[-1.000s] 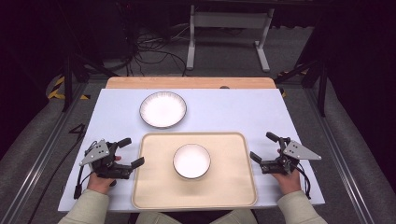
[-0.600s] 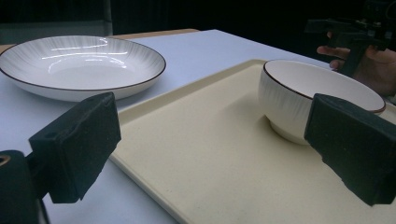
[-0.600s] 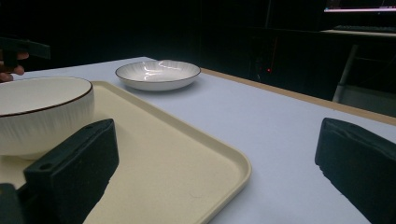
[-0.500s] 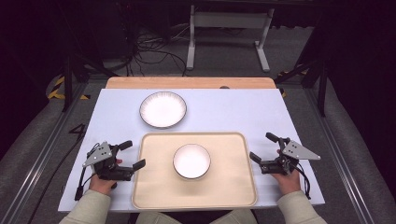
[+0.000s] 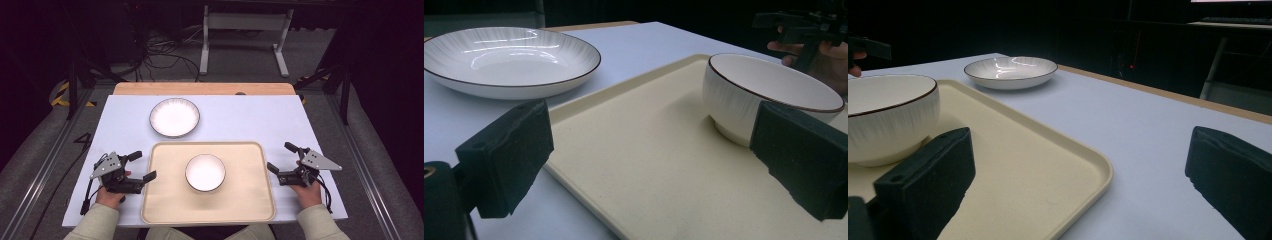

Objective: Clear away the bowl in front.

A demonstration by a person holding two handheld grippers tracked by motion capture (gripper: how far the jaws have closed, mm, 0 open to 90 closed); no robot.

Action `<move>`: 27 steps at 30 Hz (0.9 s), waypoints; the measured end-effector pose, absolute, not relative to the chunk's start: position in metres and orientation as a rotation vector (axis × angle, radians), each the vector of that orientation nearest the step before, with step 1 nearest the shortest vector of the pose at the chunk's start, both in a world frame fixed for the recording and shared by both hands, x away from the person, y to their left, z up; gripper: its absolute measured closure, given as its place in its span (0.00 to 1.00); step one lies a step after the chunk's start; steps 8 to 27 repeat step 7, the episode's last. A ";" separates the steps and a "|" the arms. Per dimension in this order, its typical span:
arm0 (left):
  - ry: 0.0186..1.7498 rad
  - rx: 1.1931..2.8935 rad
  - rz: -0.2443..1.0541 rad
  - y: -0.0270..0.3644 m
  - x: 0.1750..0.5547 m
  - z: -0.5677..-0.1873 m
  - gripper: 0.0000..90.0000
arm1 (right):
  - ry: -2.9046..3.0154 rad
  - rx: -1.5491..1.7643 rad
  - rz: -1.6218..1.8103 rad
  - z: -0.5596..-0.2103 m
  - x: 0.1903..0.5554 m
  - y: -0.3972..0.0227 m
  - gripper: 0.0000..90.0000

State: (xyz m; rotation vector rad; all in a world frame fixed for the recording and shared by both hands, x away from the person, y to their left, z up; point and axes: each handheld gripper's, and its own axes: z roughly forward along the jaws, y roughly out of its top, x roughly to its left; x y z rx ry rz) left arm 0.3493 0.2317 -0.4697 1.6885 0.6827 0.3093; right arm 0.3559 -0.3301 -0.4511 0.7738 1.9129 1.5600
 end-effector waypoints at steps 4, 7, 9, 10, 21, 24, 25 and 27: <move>0.681 1.692 0.311 0.231 0.349 -0.470 0.05 | 1.912 0.775 1.564 -0.451 0.356 -0.330 0.00; 0.682 1.690 0.308 0.232 0.350 -0.470 0.05 | 1.913 0.782 1.566 -0.451 0.356 -0.330 0.00; 0.682 1.690 0.308 0.232 0.350 -0.470 0.05 | 1.913 0.782 1.566 -0.451 0.356 -0.330 0.00; 0.682 1.690 0.308 0.232 0.350 -0.470 0.05 | 1.913 0.782 1.566 -0.451 0.356 -0.330 0.00; 0.682 1.690 0.308 0.232 0.350 -0.470 0.05 | 1.913 0.782 1.566 -0.451 0.356 -0.330 0.00; 0.682 1.690 0.308 0.232 0.350 -0.470 0.05 | 1.913 0.782 1.566 -0.451 0.356 -0.330 0.00; 0.682 1.690 0.308 0.232 0.350 -0.470 0.05 | 1.913 0.782 1.566 -0.451 0.356 -0.330 0.00; 0.682 1.690 0.308 0.232 0.350 -0.470 0.05 | 1.913 0.782 1.566 -0.451 0.356 -0.330 0.00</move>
